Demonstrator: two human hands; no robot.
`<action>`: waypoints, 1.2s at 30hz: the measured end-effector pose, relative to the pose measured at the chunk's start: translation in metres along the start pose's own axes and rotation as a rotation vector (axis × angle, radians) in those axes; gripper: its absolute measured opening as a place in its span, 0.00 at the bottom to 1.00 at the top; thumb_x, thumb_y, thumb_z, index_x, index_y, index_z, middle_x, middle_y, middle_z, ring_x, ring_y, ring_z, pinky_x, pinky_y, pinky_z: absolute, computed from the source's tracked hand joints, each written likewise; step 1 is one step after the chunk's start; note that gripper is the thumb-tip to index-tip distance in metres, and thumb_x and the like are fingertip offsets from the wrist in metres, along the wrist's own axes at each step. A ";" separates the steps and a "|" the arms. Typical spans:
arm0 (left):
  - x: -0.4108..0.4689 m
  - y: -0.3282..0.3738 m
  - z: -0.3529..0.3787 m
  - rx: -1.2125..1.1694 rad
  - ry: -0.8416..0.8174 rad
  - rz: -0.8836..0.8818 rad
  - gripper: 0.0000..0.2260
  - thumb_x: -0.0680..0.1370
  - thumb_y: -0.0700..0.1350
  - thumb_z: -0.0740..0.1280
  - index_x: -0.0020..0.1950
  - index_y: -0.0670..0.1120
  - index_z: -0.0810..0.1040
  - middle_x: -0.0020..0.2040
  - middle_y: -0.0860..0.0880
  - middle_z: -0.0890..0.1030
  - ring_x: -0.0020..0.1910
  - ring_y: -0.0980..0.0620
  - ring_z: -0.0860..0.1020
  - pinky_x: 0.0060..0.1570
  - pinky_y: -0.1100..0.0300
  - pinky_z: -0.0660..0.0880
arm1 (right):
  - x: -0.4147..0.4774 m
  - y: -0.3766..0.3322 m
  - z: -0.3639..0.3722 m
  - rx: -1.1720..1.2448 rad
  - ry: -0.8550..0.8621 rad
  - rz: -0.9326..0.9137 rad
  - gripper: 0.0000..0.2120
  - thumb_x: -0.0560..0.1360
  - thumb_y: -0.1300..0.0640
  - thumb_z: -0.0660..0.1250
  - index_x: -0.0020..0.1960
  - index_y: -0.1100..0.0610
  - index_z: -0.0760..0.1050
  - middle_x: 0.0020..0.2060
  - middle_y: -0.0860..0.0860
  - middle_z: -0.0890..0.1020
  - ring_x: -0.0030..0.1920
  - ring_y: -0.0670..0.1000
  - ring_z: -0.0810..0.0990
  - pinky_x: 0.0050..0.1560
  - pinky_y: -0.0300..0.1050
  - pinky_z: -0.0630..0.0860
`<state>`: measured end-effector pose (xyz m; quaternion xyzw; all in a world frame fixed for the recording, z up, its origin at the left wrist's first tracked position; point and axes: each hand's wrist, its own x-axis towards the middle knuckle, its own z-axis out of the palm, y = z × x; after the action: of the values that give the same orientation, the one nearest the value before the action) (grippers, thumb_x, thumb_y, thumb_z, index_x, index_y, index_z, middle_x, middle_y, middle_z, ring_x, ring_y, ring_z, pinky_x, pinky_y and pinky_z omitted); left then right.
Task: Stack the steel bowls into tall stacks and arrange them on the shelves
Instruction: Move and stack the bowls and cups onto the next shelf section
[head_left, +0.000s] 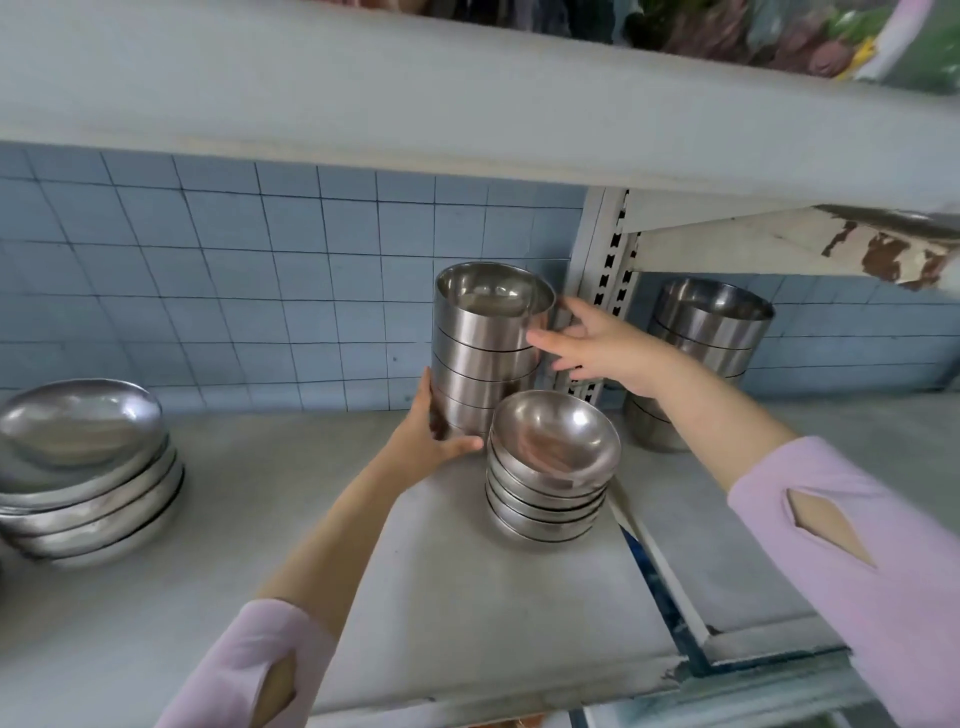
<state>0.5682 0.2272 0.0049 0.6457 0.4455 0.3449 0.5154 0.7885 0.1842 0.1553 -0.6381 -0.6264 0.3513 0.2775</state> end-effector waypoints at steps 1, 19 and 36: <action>0.002 -0.002 0.000 -0.004 0.010 0.003 0.54 0.67 0.45 0.80 0.79 0.58 0.44 0.73 0.54 0.69 0.69 0.55 0.71 0.72 0.53 0.65 | 0.001 -0.001 0.000 -0.006 0.005 0.006 0.37 0.74 0.41 0.69 0.77 0.46 0.57 0.63 0.52 0.79 0.58 0.54 0.80 0.60 0.50 0.77; -0.076 -0.012 -0.055 0.029 0.094 0.022 0.43 0.67 0.42 0.79 0.75 0.57 0.59 0.63 0.61 0.76 0.53 0.68 0.78 0.56 0.67 0.75 | -0.011 -0.059 0.039 -0.440 -0.093 -0.088 0.46 0.60 0.27 0.71 0.71 0.48 0.63 0.57 0.46 0.82 0.57 0.47 0.80 0.63 0.47 0.73; -0.167 -0.031 -0.092 0.079 0.119 0.009 0.43 0.68 0.41 0.79 0.75 0.57 0.59 0.63 0.58 0.78 0.57 0.57 0.80 0.55 0.67 0.75 | -0.057 -0.043 0.129 0.311 -0.159 -0.297 0.31 0.69 0.47 0.78 0.68 0.36 0.69 0.59 0.36 0.79 0.63 0.44 0.77 0.56 0.42 0.73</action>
<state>0.4170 0.1075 -0.0013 0.6459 0.4856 0.3671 0.4606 0.6617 0.1187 0.1179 -0.4587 -0.6717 0.4480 0.3711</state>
